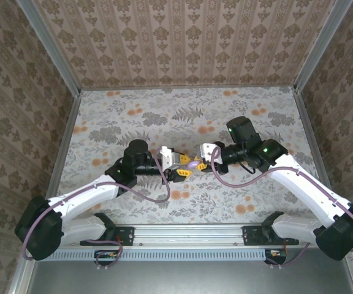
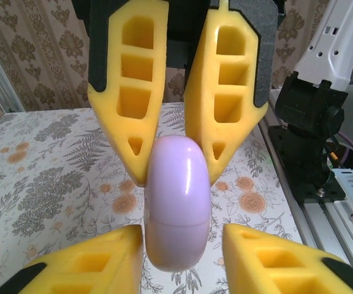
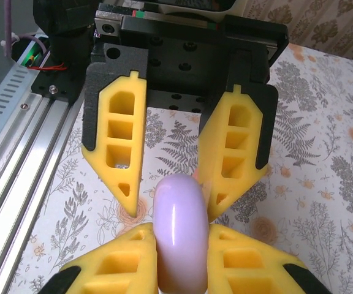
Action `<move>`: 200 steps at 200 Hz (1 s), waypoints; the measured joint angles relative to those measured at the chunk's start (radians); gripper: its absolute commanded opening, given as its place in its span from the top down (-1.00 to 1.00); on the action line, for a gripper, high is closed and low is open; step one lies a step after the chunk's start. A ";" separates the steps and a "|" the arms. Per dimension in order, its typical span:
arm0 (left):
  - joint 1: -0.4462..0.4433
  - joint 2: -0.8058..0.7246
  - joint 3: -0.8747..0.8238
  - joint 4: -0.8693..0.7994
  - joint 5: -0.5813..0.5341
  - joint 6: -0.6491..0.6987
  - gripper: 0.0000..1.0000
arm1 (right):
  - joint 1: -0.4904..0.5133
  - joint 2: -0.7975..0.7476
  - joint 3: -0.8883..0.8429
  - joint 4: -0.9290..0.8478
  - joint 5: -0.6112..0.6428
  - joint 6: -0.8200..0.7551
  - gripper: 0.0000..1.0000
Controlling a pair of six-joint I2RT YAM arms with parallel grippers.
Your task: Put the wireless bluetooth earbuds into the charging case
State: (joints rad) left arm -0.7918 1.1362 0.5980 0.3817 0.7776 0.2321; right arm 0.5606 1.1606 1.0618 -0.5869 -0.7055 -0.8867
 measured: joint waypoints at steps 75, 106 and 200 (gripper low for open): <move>0.000 0.000 0.000 0.008 0.000 -0.001 0.26 | 0.001 0.000 -0.002 0.022 -0.031 0.028 0.68; -0.001 0.000 0.000 0.015 0.000 -0.005 0.26 | 0.001 0.000 -0.006 0.031 -0.051 0.041 0.68; -0.001 0.000 0.000 0.044 0.000 -0.032 0.33 | 0.001 0.006 -0.023 0.084 -0.086 0.079 0.68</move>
State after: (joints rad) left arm -0.7925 1.1366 0.5980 0.4259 0.7780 0.2001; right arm 0.5613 1.1671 1.0389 -0.5034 -0.7918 -0.8082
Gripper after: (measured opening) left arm 0.347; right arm 0.178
